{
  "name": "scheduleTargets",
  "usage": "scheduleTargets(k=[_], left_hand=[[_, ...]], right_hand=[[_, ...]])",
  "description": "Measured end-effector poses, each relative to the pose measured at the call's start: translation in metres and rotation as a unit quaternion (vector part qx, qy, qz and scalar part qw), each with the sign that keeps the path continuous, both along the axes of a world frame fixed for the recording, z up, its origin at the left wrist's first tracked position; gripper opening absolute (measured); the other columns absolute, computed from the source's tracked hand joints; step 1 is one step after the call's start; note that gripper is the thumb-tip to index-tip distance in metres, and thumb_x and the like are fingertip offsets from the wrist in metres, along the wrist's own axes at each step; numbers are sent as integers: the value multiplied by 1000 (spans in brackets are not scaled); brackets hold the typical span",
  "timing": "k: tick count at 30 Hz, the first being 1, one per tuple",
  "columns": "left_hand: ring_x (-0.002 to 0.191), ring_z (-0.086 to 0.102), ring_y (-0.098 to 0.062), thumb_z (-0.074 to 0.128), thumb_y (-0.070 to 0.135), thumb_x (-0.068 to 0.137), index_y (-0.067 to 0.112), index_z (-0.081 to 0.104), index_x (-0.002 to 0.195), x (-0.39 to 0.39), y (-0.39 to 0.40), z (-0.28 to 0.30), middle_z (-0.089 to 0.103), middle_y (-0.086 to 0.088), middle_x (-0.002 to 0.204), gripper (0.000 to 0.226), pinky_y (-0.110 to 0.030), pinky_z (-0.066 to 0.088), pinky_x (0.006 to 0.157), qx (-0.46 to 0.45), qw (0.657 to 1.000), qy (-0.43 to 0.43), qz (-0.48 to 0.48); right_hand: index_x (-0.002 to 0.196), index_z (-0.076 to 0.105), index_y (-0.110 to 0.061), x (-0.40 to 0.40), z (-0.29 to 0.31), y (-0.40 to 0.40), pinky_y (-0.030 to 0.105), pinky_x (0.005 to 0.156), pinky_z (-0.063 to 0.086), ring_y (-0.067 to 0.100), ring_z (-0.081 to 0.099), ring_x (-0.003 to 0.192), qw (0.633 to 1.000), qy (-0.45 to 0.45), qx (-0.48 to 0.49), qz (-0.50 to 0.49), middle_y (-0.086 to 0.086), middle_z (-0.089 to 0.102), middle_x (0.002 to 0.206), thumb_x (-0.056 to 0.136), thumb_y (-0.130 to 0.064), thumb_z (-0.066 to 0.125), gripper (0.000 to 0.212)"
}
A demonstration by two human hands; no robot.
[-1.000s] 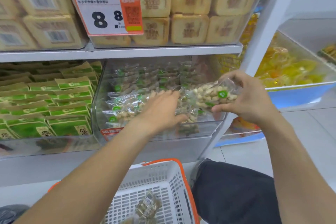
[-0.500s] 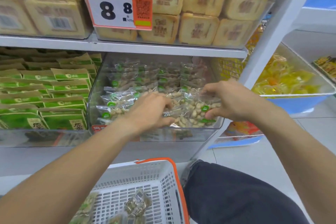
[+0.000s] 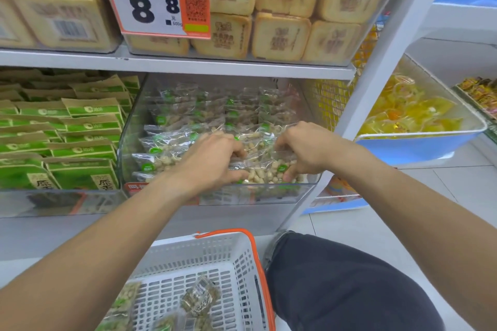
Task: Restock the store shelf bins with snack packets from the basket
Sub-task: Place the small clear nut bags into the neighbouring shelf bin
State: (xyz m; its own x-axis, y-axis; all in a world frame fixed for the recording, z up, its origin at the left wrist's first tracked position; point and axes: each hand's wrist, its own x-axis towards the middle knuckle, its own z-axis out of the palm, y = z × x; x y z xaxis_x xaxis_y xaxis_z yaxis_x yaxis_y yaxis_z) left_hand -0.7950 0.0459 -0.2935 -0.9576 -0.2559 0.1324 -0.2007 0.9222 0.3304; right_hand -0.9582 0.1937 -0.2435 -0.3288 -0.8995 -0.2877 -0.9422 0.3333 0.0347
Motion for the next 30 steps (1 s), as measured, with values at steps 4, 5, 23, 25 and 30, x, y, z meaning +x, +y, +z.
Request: scheduleTargets(k=[4,5,23,25,30], left_hand=[[101,58,-19,70,58,80,25,72,110,-1,3,0,66,5,99,44,-34,42,89,3,1000,2,9],[100,58,-19,68,59,80,26,73,108,-2,5,1,65,6,96,43,-35,42,89,-2,1000,0,11],[104,53,-16,65,63,81,28,71,101,-8,16,-3,65,8,98,41,-36,34,93,-28,999,14,37],[106,51,-16,63,63,82,28,71,102,-9,17,-1,65,9,101,41,-36,32,92,-38,999,9,37],[113,46,-18,57,56,90,25,67,114,-2,24,5,60,5,111,40,-36,32,96,-70,997,7,35]], right_hand=[[71,46,-17,5,-11,-1,29,62,34,24,48,73,997,75,7,14,-8,43,64,65,-55,87,56],[69,48,-16,7,-14,0,30,61,35,25,50,71,996,84,8,12,-7,44,63,65,-54,87,54],[91,79,-23,0,0,-1,25,69,45,19,66,86,999,-23,-24,-38,-3,76,92,63,-40,92,36],[92,79,-23,-1,-3,-4,24,68,40,21,67,89,999,-11,-21,-34,-2,75,95,64,-41,91,35],[99,77,-20,-2,5,6,29,73,50,23,67,89,997,-36,-31,-55,1,75,98,76,-33,86,28]])
